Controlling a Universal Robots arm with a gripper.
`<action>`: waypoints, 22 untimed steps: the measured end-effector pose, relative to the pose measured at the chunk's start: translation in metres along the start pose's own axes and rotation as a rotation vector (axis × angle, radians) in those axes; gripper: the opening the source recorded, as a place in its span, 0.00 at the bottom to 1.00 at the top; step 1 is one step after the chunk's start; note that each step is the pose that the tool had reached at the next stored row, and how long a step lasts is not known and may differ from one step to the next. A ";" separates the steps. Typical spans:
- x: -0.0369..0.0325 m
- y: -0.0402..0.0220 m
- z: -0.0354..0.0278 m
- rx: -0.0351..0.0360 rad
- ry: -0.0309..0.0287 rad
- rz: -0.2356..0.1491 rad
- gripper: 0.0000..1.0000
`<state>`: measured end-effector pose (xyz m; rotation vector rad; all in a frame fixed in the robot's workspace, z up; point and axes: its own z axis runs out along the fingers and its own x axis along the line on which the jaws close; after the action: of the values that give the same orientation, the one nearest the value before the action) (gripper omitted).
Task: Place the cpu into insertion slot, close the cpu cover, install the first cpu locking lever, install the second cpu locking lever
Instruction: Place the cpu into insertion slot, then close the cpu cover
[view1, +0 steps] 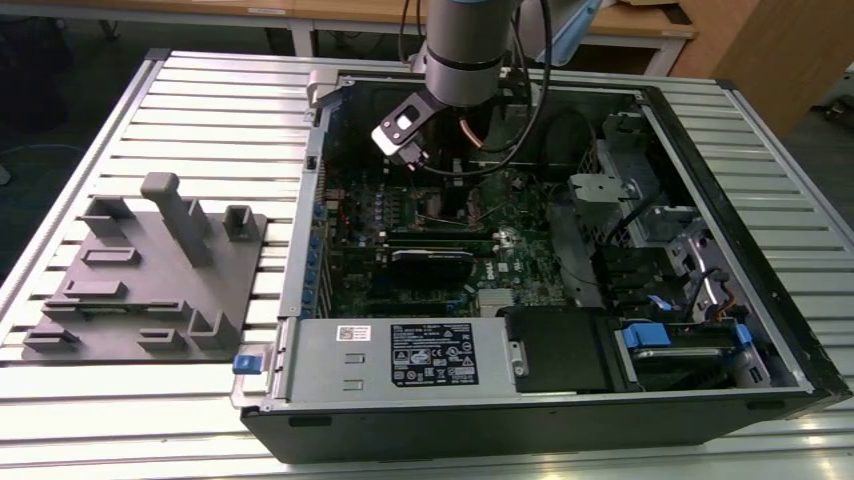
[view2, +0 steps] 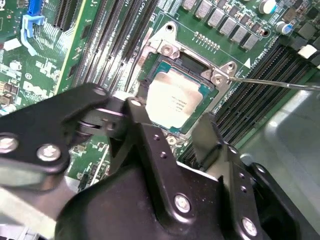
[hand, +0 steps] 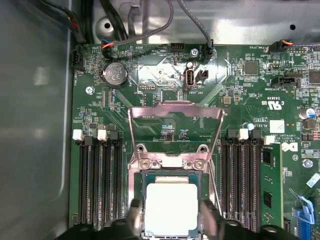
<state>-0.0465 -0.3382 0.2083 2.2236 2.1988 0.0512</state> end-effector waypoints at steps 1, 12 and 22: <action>0.0000 0.0000 0.0000 0.0000 0.0002 0.000 0.60; 0.0000 0.0000 -0.0001 0.0002 -0.0001 0.000 0.13; 0.0000 0.0000 -0.0004 0.0009 -0.0001 0.000 0.10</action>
<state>-0.0465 -0.3382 0.2088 2.2240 2.1993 0.0501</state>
